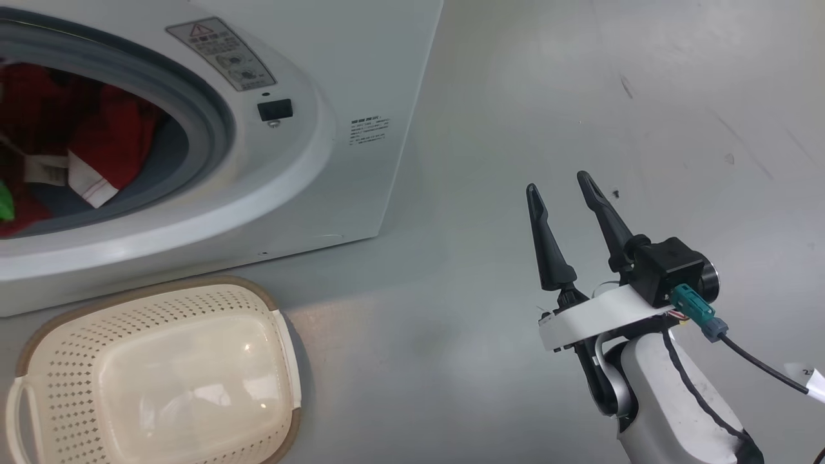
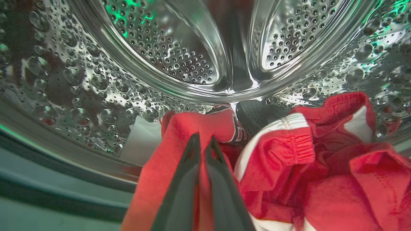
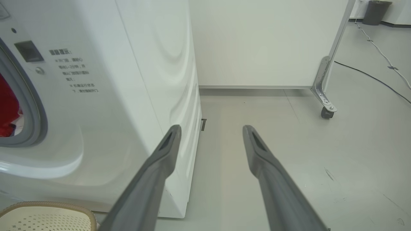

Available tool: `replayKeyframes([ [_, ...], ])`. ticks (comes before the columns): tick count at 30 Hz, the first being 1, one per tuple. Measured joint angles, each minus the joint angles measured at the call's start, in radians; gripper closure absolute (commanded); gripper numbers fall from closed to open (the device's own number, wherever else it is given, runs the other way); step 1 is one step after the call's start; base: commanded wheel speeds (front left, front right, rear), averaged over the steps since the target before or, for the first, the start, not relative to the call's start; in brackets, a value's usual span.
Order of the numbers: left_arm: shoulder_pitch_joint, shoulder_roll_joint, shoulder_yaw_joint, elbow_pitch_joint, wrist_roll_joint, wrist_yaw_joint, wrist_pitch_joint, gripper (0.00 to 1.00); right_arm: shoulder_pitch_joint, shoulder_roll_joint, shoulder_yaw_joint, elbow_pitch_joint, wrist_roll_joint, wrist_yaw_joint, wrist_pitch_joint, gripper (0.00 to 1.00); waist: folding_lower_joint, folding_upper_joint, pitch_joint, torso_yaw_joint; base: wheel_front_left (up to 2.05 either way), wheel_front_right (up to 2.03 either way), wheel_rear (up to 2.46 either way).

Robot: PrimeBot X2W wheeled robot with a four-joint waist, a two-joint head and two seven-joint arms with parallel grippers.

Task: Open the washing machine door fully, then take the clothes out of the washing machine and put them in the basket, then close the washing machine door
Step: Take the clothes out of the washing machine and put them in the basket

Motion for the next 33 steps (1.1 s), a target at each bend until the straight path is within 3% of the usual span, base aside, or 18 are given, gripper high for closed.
replayKeyframes([
  [15, 0.114, -0.088, -0.034, 0.008, -0.016, -0.061, -0.147, 1.0, 0.05, -0.001, -0.039, 0.034, -0.017, 0.011, 0.0, 0.0, 0.0, 0.0, -0.12, 0.065, 0.0, 0.0, 0.0],
  [26, 0.213, -0.135, -0.06, -0.038, -0.019, -0.07, -0.191, 1.0, 0.099, -0.015, -0.067, 0.043, -0.025, 0.024, 0.0, 0.0, 0.0, 0.0, -0.207, 0.122, 0.0, 0.0, 0.0],
  [33, 0.26, -0.142, -0.04, -0.143, -0.019, -0.07, -0.193, 1.0, 0.117, -0.014, -0.07, 0.044, -0.03, 0.036, 0.0, 0.0, 0.0, 0.0, -0.256, 0.16, 0.0, 0.0, 0.0],
])
